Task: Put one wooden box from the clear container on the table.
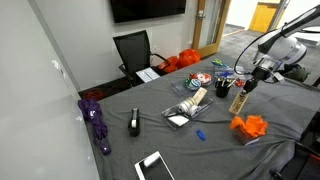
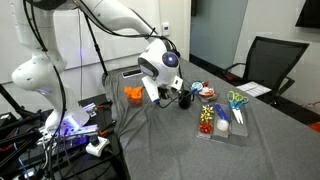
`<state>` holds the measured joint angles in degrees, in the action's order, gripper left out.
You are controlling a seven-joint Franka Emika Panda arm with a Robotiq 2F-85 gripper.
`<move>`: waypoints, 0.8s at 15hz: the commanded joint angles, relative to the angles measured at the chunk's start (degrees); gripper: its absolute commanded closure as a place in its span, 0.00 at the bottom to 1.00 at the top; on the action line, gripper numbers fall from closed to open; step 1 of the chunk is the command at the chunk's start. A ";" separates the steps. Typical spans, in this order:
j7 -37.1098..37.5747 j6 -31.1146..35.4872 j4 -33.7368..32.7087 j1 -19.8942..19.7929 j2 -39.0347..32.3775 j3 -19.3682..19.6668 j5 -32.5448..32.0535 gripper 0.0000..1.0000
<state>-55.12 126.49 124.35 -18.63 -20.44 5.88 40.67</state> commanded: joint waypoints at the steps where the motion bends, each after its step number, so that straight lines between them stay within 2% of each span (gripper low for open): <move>1: -3.29 3.73 1.20 -0.60 -0.87 -0.38 3.20 0.93; 8: -5.09 7.23 1.32 -0.54 -2.78 -0.56 4.10 0.93; 9: -5.17 7.35 1.35 -0.50 -2.82 -0.56 4.07 0.81; 12: -5.27 7.42 1.44 -0.45 -2.79 -0.56 3.96 0.79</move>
<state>-58.12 131.73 124.78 -18.65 -23.00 5.85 43.52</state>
